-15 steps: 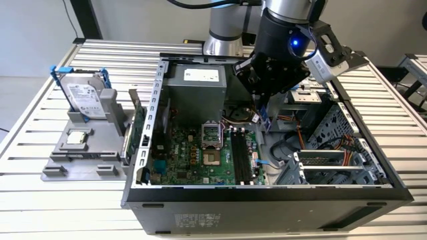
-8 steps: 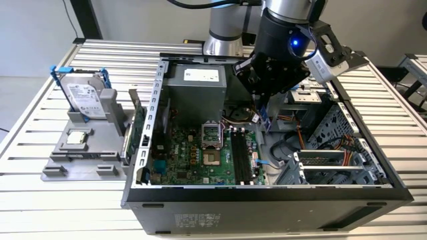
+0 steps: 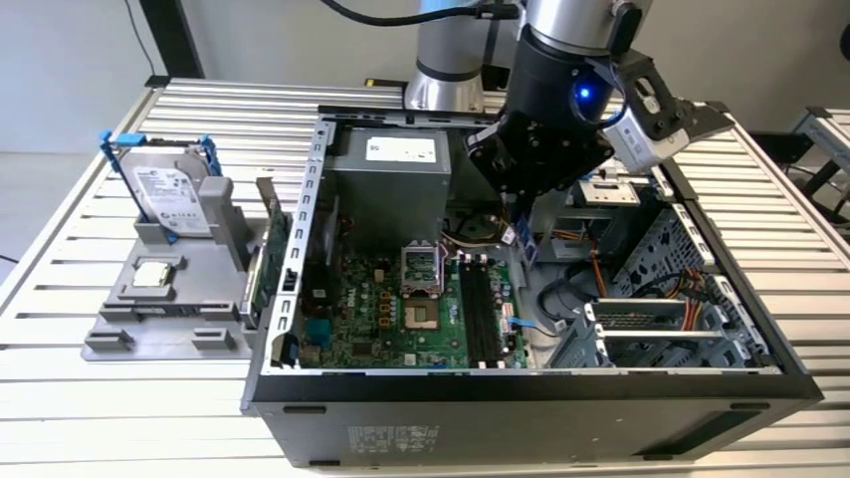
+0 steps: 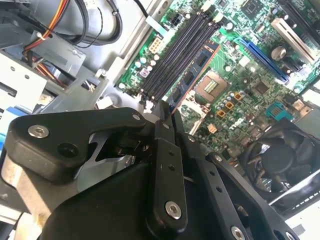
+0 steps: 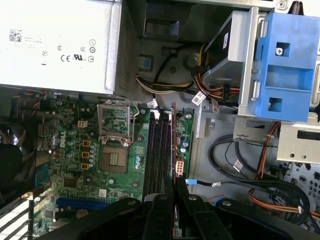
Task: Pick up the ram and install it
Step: 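Insert the ram into the slot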
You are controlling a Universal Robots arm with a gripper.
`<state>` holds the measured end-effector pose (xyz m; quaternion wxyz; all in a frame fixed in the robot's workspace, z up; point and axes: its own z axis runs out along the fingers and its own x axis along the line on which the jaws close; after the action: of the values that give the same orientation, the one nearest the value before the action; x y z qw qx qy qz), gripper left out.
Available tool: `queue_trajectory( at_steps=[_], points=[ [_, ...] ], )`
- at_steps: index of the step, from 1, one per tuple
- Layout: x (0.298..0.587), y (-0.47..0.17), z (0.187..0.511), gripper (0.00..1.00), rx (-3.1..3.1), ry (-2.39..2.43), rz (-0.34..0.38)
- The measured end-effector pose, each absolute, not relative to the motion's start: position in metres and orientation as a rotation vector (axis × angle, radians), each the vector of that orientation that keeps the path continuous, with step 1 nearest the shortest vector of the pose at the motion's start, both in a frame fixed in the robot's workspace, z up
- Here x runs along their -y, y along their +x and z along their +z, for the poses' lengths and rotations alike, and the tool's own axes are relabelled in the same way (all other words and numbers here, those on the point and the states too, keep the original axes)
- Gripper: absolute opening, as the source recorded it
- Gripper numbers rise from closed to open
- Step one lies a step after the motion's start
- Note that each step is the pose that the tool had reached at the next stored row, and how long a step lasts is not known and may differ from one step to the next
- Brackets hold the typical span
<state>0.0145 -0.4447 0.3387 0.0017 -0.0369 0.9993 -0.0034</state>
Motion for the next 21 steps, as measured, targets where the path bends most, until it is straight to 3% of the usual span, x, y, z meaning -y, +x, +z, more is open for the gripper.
queue_trajectory(
  at_steps=[21],
  points=[
    [0.444, 0.014, 0.301, 0.00, -3.137, -0.082, -0.012]
  ],
)
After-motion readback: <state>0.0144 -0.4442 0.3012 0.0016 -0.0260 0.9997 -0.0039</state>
